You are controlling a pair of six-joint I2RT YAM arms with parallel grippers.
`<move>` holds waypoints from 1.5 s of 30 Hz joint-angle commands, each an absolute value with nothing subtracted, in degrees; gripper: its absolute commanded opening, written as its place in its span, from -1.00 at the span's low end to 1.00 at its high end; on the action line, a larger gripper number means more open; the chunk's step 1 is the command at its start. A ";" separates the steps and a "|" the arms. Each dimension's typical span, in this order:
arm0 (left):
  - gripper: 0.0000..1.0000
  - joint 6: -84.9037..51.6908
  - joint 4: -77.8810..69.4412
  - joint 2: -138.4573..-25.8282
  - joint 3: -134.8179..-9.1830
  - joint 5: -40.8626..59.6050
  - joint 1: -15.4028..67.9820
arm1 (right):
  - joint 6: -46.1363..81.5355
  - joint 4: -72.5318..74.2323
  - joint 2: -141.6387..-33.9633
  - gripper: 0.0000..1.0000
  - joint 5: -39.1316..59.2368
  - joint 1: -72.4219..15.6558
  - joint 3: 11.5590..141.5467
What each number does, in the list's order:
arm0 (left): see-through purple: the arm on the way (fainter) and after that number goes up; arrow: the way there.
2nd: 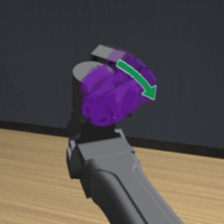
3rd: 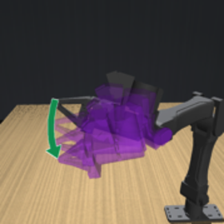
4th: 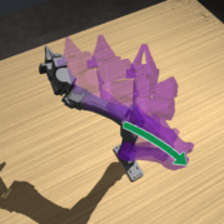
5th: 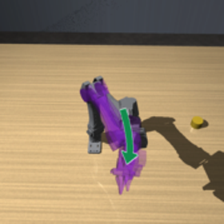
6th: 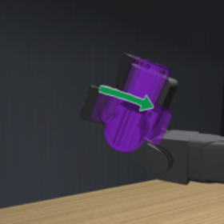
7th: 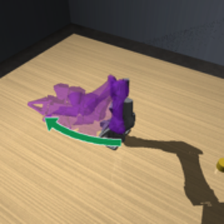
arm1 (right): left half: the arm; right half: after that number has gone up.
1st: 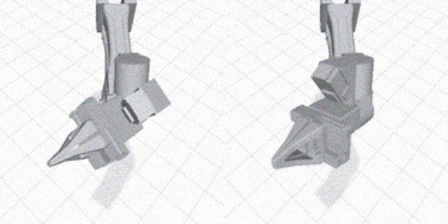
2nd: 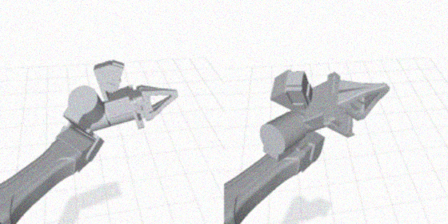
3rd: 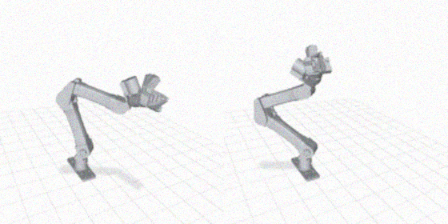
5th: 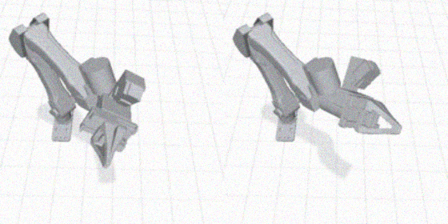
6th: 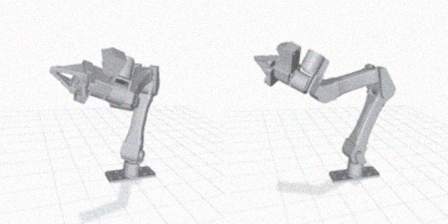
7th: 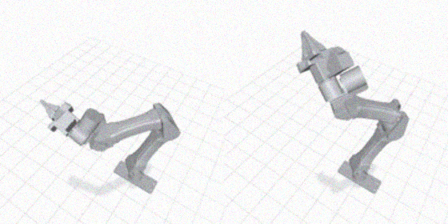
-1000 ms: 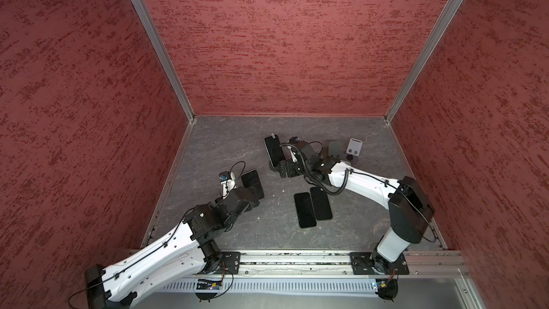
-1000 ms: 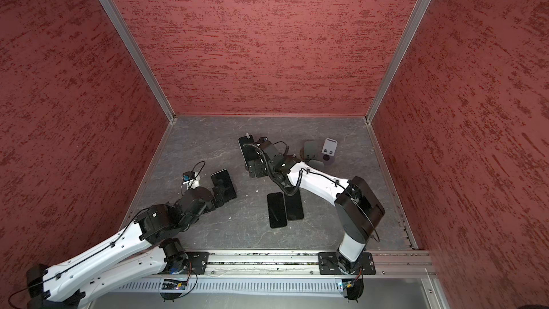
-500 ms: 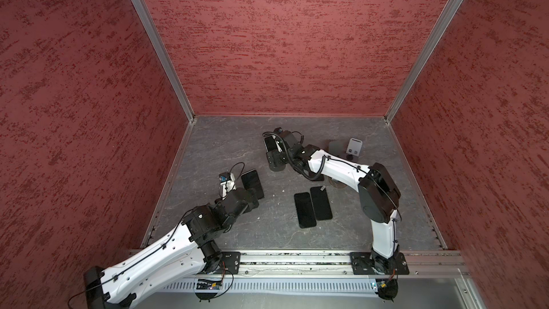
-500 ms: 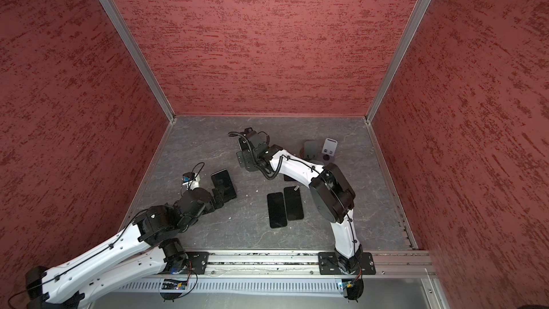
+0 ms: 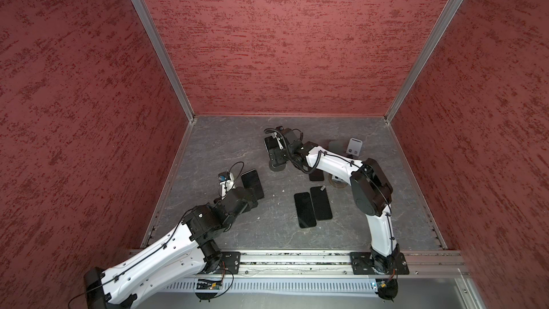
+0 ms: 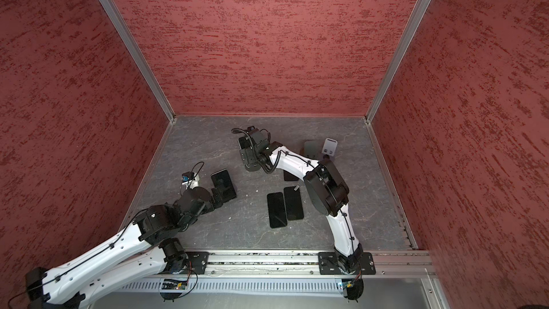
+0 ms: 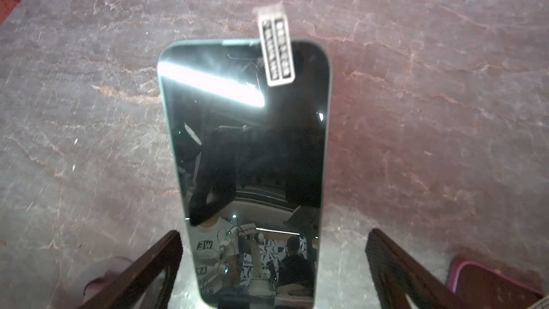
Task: Remove the phone from the phone stand
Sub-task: 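Close the right gripper on the top edge of the upright black phone, then lift the black phone up off its stand with the right gripper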
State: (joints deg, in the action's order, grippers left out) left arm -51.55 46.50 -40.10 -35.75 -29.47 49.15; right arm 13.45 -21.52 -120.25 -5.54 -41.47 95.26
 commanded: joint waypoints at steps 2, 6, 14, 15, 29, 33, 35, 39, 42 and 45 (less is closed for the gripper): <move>0.99 -50.03 46.52 -40.18 -35.29 -29.14 48.19 | 12.68 -22.59 -122.36 0.98 -4.05 -41.40 98.50; 0.99 -49.18 46.24 -40.58 -35.48 -28.66 47.26 | 12.68 -22.26 -123.28 0.98 -3.64 -41.40 99.52; 0.99 -47.57 45.44 -41.03 -35.49 -27.40 45.70 | 13.34 -21.71 -124.69 0.96 -3.87 -41.38 101.12; 0.99 -47.47 45.44 -40.99 -35.41 -27.26 45.55 | 13.35 -21.77 -124.87 0.95 -3.98 -41.40 101.28; 0.99 -46.58 44.93 -40.31 -34.88 -25.96 43.95 | 14.33 -22.65 -127.28 0.70 -5.16 -41.44 102.74; 0.99 -46.23 44.09 -40.45 -34.59 -25.37 43.49 | 14.24 -23.20 -127.31 0.41 -5.71 -41.42 102.72; 0.99 -46.18 43.62 -40.54 -34.36 -25.03 43.26 | 14.14 -23.38 -127.27 0.35 -5.66 -41.43 102.73; 0.99 -46.14 43.42 -40.82 -34.20 -24.65 43.06 | 14.15 -23.38 -126.85 0.25 -5.12 -41.43 102.71; 0.99 -46.14 43.58 -40.72 -34.19 -24.49 42.98 | 14.50 -23.25 -126.23 0.18 -4.76 -41.48 102.66; 0.99 -46.14 43.76 -40.43 -34.16 -24.43 42.89 | 14.75 -23.12 -125.28 0.05 -4.39 -41.45 102.69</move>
State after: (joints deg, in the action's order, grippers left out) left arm -46.87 44.88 -40.91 -34.59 -24.69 43.33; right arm 14.11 -22.52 -126.91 -4.75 -41.43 101.10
